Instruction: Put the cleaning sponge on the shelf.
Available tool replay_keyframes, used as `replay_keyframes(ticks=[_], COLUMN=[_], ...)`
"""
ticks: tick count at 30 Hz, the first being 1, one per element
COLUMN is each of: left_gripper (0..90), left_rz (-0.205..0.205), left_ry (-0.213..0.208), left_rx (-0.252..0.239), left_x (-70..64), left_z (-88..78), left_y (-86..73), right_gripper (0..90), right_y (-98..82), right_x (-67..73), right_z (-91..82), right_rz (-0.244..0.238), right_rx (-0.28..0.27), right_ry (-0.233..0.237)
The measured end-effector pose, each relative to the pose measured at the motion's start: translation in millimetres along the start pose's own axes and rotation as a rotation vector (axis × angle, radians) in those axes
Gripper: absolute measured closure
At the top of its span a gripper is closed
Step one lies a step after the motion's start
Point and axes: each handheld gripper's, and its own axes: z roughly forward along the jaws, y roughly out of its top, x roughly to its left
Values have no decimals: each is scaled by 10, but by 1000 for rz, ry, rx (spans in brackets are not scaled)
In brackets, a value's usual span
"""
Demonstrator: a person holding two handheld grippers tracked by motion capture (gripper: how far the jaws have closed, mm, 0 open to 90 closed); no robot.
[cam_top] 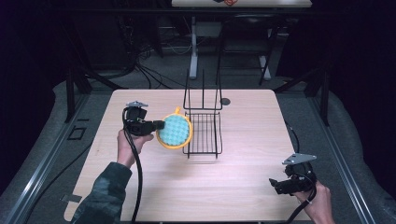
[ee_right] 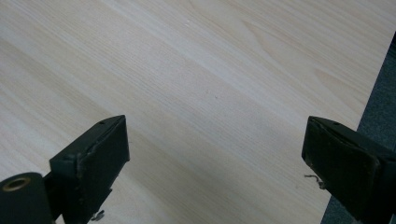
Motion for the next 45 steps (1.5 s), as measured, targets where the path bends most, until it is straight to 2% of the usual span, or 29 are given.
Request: replay_keyframes(ticks=[9,17,21,36,45], left_gripper=[862,863,863,863,863], left_rz=[-23,-12,12,-2,-13], left_ry=[-6,11,23,36,40], left_rx=[-7,-22,-16,-32,-43], left_x=[9,-96,-130,-268,-305], left_z=[144,212,315,517,613], left_y=[15,67,94,125,103], right_gripper=[71,72,74,76,78], right_y=[5,20,32,7,10], right_x=[18,32,16,19,28], right_z=[16,1,1,5,20], right_rz=[-6,-15,-10,-15,-21], right_rx=[3,-6,-10,-4,1], right_ry=[-1,-8,-4,-6,-4])
